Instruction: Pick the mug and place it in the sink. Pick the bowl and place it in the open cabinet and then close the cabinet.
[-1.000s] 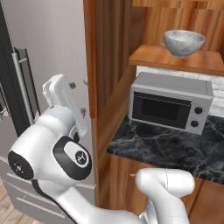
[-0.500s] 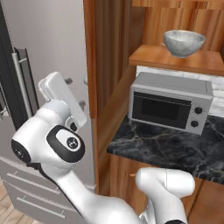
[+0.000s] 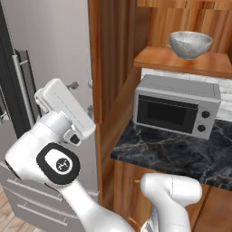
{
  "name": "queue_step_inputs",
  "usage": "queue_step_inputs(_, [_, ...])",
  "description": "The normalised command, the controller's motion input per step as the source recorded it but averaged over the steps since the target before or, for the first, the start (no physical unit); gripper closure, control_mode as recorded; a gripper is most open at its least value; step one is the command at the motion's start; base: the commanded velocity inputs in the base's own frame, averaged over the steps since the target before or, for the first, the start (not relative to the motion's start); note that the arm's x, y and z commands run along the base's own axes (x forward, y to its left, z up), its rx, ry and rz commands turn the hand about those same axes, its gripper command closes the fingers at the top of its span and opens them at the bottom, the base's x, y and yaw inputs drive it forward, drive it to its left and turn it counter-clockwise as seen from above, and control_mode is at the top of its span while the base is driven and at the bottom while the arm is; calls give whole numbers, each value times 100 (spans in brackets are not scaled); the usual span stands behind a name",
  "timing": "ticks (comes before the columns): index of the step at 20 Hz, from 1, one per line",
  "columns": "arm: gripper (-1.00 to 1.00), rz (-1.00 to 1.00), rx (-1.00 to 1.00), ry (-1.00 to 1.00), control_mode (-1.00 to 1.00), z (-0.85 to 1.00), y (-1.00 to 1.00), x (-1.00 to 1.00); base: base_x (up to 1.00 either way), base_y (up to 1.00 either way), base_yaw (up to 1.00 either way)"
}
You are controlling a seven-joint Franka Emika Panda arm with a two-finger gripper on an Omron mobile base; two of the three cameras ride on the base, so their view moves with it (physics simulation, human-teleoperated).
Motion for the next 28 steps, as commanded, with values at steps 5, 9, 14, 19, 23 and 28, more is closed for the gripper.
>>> queue_step_inputs(5, [-100,-41,0,-24,-100,0,-41,-14,0,0,0])
queue_step_inputs(9, [-100,-40,0,-5,-100,0,-54,18,0,0,0])
queue_step_inputs(14, [-100,-28,1,0,-100,0,-74,46,0,0,0])
queue_step_inputs(19, [-100,-21,4,-1,-100,0,-91,19,0,0,0])
queue_step_inputs(23, [-100,-11,13,-5,-100,0,-100,-28,0,0,0])
queue_step_inputs(28, [-100,-1,22,0,-100,0,-100,-16,0,0,0])
